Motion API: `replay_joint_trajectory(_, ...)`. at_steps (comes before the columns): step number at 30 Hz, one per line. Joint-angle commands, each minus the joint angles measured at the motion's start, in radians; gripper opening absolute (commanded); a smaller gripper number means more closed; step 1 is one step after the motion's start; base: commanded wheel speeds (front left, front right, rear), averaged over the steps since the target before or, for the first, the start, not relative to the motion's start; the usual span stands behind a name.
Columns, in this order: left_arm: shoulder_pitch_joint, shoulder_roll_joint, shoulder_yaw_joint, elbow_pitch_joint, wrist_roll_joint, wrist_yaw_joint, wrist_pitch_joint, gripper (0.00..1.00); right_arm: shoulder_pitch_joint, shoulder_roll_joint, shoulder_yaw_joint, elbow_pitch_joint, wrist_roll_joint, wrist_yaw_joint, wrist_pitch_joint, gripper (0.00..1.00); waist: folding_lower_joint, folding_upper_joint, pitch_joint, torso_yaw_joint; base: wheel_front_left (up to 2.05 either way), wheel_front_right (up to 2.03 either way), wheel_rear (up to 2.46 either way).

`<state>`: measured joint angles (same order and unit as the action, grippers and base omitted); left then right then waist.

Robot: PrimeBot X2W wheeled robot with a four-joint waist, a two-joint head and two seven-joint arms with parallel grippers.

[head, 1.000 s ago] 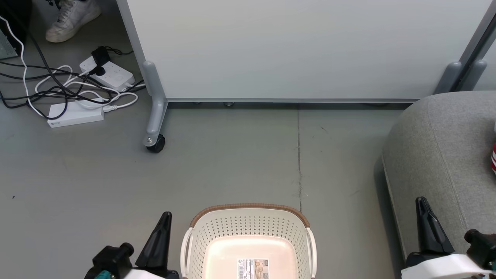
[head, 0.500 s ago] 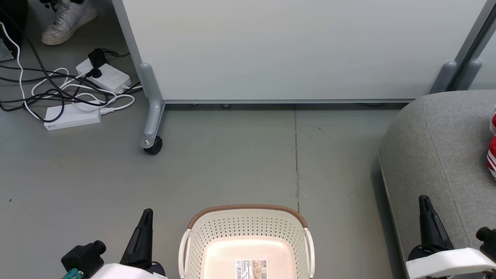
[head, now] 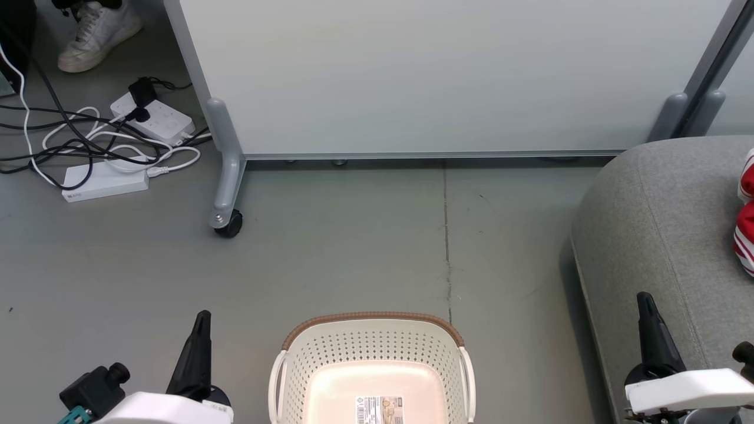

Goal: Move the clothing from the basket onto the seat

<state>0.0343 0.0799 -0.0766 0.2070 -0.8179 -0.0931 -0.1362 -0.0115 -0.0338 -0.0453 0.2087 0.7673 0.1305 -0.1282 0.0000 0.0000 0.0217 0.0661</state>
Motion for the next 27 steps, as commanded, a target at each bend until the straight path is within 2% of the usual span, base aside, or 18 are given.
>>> replay_joint_trajectory(1, -0.031, 0.009, 0.011, -0.017, -0.040, -0.004, 0.007, 0.00, -0.025, -0.009, 0.001, -0.009, 0.039, 0.000, 0.008, 0.00, 0.0000, 0.0000, 0.000, -0.001, 0.00, 0.00, 0.00)
replay_joint_trajectory(27, -0.046, 0.028, 0.067, -0.036, -0.361, -0.008, 0.081, 0.00, -0.051, -0.014, 0.004, 0.000, 0.349, 0.000, 0.081, 0.00, 0.0000, 0.0000, -0.007, -0.020, 0.00, 0.00, 0.00)
